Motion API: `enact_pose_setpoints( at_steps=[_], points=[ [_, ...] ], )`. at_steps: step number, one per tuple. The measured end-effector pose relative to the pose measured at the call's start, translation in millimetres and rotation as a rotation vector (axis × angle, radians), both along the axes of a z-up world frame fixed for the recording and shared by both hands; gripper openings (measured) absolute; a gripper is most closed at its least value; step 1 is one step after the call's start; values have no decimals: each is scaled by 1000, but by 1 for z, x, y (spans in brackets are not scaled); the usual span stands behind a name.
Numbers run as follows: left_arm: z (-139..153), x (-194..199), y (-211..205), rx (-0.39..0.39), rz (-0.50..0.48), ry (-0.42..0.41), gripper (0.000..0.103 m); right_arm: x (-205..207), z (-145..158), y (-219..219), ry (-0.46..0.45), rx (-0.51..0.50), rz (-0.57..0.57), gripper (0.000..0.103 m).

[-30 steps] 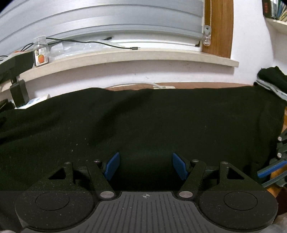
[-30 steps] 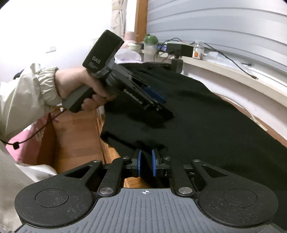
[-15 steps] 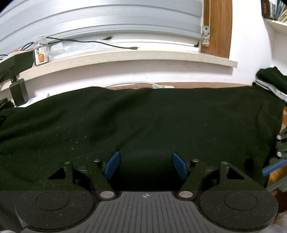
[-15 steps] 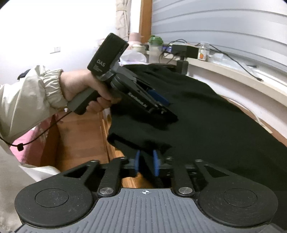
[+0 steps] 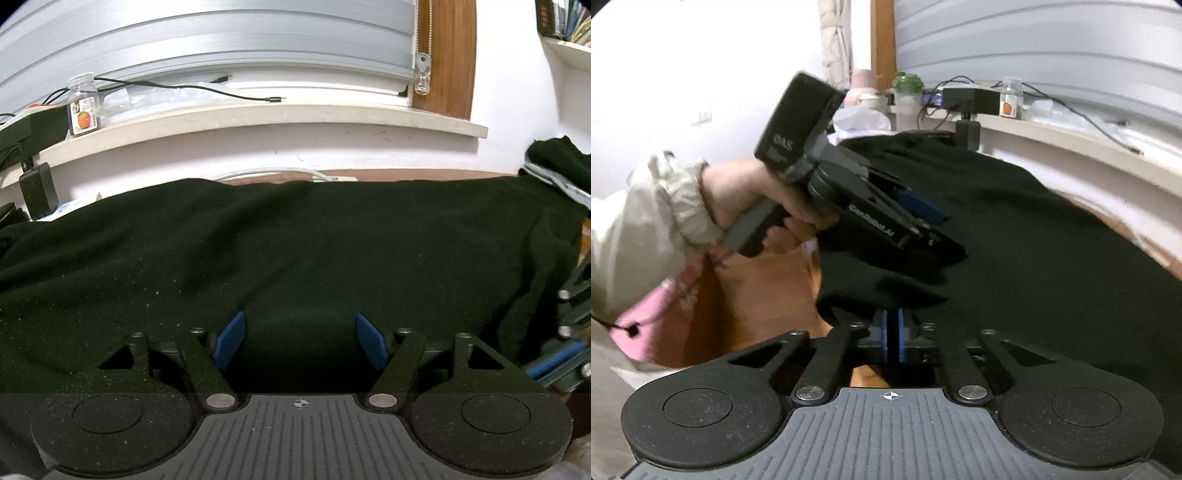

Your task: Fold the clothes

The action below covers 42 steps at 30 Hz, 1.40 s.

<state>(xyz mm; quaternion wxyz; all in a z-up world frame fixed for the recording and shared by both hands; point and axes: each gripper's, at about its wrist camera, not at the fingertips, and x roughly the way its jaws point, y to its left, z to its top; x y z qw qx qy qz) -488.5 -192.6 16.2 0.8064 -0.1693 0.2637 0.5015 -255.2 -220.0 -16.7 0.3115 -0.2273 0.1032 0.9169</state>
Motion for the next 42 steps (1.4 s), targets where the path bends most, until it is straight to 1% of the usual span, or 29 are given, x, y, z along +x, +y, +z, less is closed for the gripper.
enact_pose_setpoints(
  at_steps=[2, 3, 4, 5, 8, 9, 11, 13, 16, 18, 21, 24, 28, 33, 37, 39, 42],
  points=[
    [0, 0, 0, -2, -1, -2, 71, 4, 8, -16, 5, 13, 48, 4],
    [0, 0, 0, -3, -1, -3, 71, 4, 9, -23, -22, 37, 48, 4],
    [0, 0, 0, -4, -1, -1, 71, 5, 8, -26, -35, 23, 67, 1],
    [0, 1, 1, -4, 0, 2, 71, 6, 6, -27, -45, 2, 90, 1],
    [0, 2, 0, -3, 5, 3, 71, 9, 4, -34, -60, 22, 67, 1],
    [0, 2, 0, -4, 7, 4, 71, 12, 5, -35, -49, 21, 59, 1],
    [1, 4, 1, -9, 11, 8, 71, 20, 8, -35, -21, 25, 13, 1],
    [5, 8, 3, -22, 12, 14, 72, 29, 9, -38, -13, 41, -31, 2],
    [14, 17, 7, -18, -26, -13, 72, 54, 8, -38, 7, 39, -121, 3],
    [21, 29, 11, 1, -56, -17, 73, 75, 6, -38, 15, 34, -188, 3],
    [30, 53, 21, 27, -101, 1, 75, 109, 5, -42, 27, 32, -282, 3],
    [33, 79, 30, 38, -156, 3, 76, 132, 8, -47, 18, 45, -349, 3],
    [32, 109, 41, 39, -234, -34, 78, 154, 12, -58, 19, 61, -409, 4],
    [23, 138, 54, 14, -275, -70, 78, 181, 9, -67, 25, 57, -498, 4],
    [14, 148, 55, -7, -297, -91, 79, 208, 4, -72, 36, 45, -588, 6],
    [10, 151, 53, -11, -306, -86, 79, 221, 2, -75, 21, 48, -631, 6],
    [5, 151, 51, -20, -307, -83, 80, 244, 0, -80, 7, 49, -705, 10]
  ],
)
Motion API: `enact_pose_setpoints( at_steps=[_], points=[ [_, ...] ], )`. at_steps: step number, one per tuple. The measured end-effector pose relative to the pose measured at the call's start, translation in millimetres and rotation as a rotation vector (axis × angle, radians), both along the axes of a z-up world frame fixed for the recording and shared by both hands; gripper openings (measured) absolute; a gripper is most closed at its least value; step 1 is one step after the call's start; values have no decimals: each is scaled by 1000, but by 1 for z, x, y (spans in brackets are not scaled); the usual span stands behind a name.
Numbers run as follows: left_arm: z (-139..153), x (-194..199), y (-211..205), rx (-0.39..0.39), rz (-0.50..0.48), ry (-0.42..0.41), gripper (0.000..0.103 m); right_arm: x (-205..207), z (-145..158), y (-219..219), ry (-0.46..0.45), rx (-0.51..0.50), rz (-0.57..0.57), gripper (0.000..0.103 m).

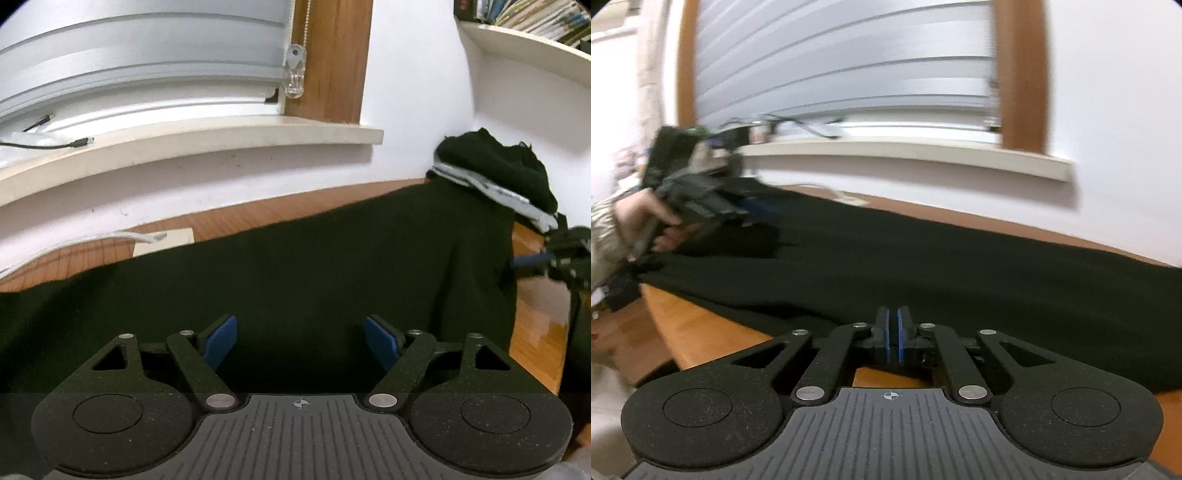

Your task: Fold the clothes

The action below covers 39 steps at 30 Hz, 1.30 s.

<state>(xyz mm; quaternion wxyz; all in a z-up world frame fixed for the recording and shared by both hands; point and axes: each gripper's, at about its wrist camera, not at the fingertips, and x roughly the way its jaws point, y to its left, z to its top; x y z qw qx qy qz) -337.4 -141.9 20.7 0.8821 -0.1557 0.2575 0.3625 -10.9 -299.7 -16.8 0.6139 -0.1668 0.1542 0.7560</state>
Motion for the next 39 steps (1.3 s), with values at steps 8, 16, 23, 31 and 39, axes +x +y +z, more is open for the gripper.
enact_pose_setpoints(
  at_steps=[8, 16, 23, 31, 39],
  points=[
    [-6, 1, 2, -20, 11, 14, 84, 100, -7, -21, 42, -8, -320, 24],
    [-7, 0, 0, -8, 26, 27, 85, 199, -19, -28, 219, -41, -642, 36],
    [-7, 3, 1, -10, 29, 35, 87, 243, -28, -8, 333, -84, -787, 41],
    [-6, 3, 2, -14, 32, 34, 88, 234, -7, 4, 231, 12, -838, 6],
    [-6, 4, 5, -26, 26, 36, 94, 224, 31, 25, 48, 114, -847, 5]
  ],
)
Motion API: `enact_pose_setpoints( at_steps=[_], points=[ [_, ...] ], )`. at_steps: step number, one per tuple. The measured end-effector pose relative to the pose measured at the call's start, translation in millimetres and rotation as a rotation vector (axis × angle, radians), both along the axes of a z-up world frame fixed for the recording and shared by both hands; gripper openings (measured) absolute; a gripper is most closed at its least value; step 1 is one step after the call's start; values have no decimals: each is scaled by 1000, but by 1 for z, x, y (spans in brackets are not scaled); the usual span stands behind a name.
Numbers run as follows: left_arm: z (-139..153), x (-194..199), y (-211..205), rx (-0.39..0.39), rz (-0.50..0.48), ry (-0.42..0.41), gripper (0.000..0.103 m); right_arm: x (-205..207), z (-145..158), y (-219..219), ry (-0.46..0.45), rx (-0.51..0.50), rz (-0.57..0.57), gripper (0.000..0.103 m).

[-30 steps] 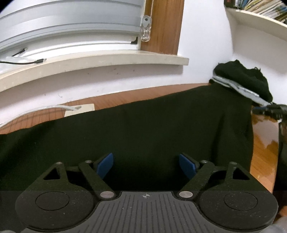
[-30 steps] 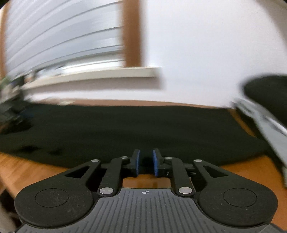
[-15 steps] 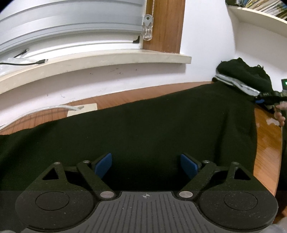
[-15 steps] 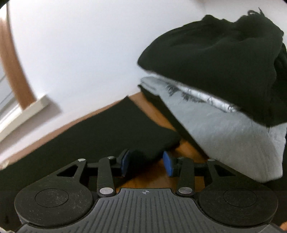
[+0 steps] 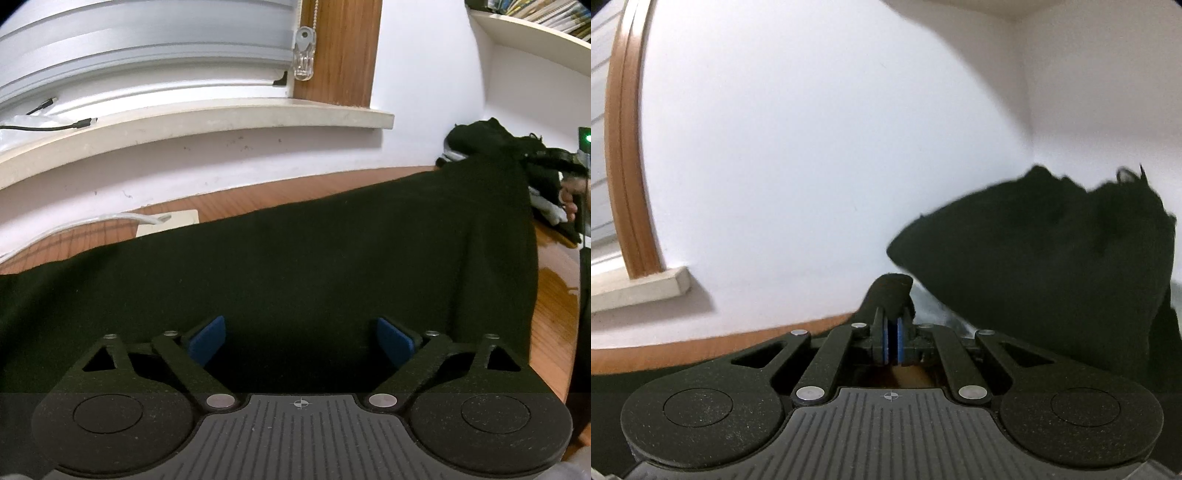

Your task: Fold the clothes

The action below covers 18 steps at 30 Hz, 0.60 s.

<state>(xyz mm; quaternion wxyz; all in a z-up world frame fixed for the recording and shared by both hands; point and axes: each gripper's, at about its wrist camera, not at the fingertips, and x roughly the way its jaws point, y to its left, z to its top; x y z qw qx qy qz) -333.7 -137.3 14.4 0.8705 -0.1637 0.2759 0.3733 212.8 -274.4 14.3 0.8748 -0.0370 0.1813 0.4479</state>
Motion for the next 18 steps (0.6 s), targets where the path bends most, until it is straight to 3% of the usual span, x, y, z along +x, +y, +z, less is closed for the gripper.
enact_pose_setpoints(
  at_steps=[3, 6, 13, 18],
  points=[
    [0, 0, 0, 1, -2, 3, 98, 13, -26, 7, 70, -128, -36, 7],
    [0, 1, -1, 6, -2, 4, 99, 21, -41, -5, 118, -157, -85, 29],
    [-1, 2, -1, 2, -3, 9, 99, -5, -45, -32, 226, -94, 15, 29],
    [-1, 2, -1, 2, -5, 17, 100, -23, -52, -25, 308, -52, 73, 29]
  ],
)
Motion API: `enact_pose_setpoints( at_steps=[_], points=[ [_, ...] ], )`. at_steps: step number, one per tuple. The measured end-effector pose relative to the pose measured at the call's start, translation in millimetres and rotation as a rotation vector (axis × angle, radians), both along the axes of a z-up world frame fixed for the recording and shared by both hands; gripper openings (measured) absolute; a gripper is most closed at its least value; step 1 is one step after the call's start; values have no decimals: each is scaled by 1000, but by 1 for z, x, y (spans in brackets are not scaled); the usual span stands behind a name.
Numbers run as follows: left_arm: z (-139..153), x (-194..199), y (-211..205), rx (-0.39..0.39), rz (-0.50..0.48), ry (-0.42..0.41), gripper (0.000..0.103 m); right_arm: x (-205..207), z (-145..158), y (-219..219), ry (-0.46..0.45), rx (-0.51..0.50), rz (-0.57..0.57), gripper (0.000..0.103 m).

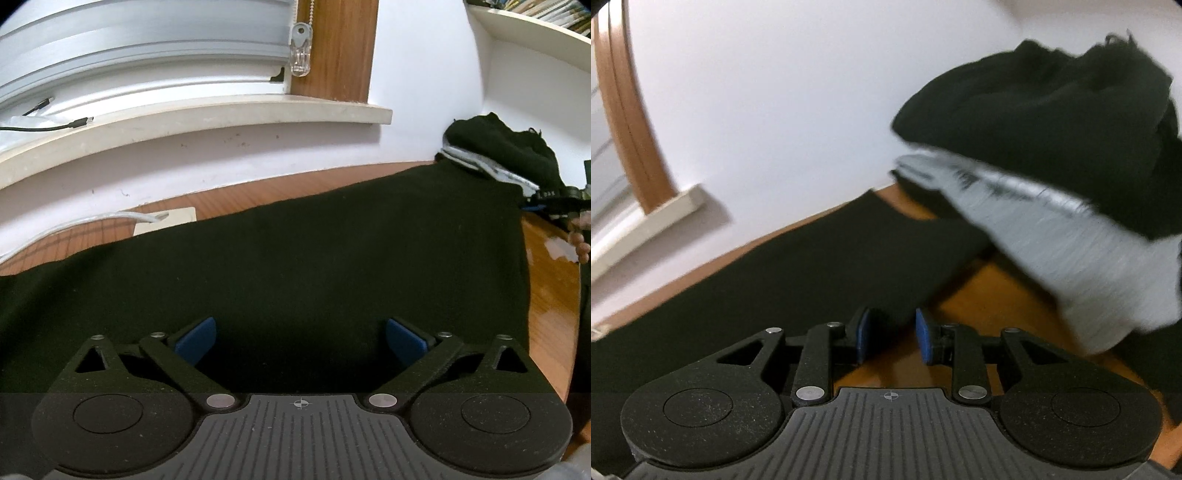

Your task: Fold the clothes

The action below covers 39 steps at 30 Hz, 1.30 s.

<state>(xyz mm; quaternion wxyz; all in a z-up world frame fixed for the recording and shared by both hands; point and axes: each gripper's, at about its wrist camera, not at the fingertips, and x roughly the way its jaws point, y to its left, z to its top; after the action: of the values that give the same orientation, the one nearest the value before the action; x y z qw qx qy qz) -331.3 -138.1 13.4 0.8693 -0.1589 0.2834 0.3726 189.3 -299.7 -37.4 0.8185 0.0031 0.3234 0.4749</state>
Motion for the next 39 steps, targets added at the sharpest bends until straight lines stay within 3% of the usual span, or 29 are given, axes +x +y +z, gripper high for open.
enact_pose_setpoints(
  at_steps=[3, 4, 5, 9, 17, 23, 27, 30, 32, 37, 39],
  points=[
    [0, 0, -1, 1, 2, 3, 100, -6, 2, 9, -12, 3, -8, 27],
    [0, 0, -1, 1, 2, 2, 100, -7, 3, 12, -19, 3, -12, 7],
    [0, 0, -1, 1, 2, 1, 101, -9, 6, 10, -43, 14, -24, 2],
    [0, 0, 0, -3, 4, -3, 101, -13, 20, -3, -116, 79, -77, 2],
    [-1, 7, -4, 16, -15, 36, 103, 2, 1, 4, -67, -4, -77, 3],
    [5, 38, -19, 91, -111, 102, 103, 15, -6, 2, -41, -29, -87, 13],
    [15, 79, -28, 101, -205, 74, 101, 19, -10, 3, -37, -22, -87, 16],
    [14, 115, -36, 120, -285, 97, 94, 18, -12, 4, -49, -22, -80, 17],
    [6, 135, -40, 130, -332, 130, 77, 14, -13, 5, -72, -32, -73, 20],
    [-3, 150, -54, 109, -395, 111, 51, 8, -13, 8, -104, -46, -46, 28],
    [0, 150, -59, 114, -405, 104, 48, 10, -13, 6, -92, -35, -47, 28]
  ],
)
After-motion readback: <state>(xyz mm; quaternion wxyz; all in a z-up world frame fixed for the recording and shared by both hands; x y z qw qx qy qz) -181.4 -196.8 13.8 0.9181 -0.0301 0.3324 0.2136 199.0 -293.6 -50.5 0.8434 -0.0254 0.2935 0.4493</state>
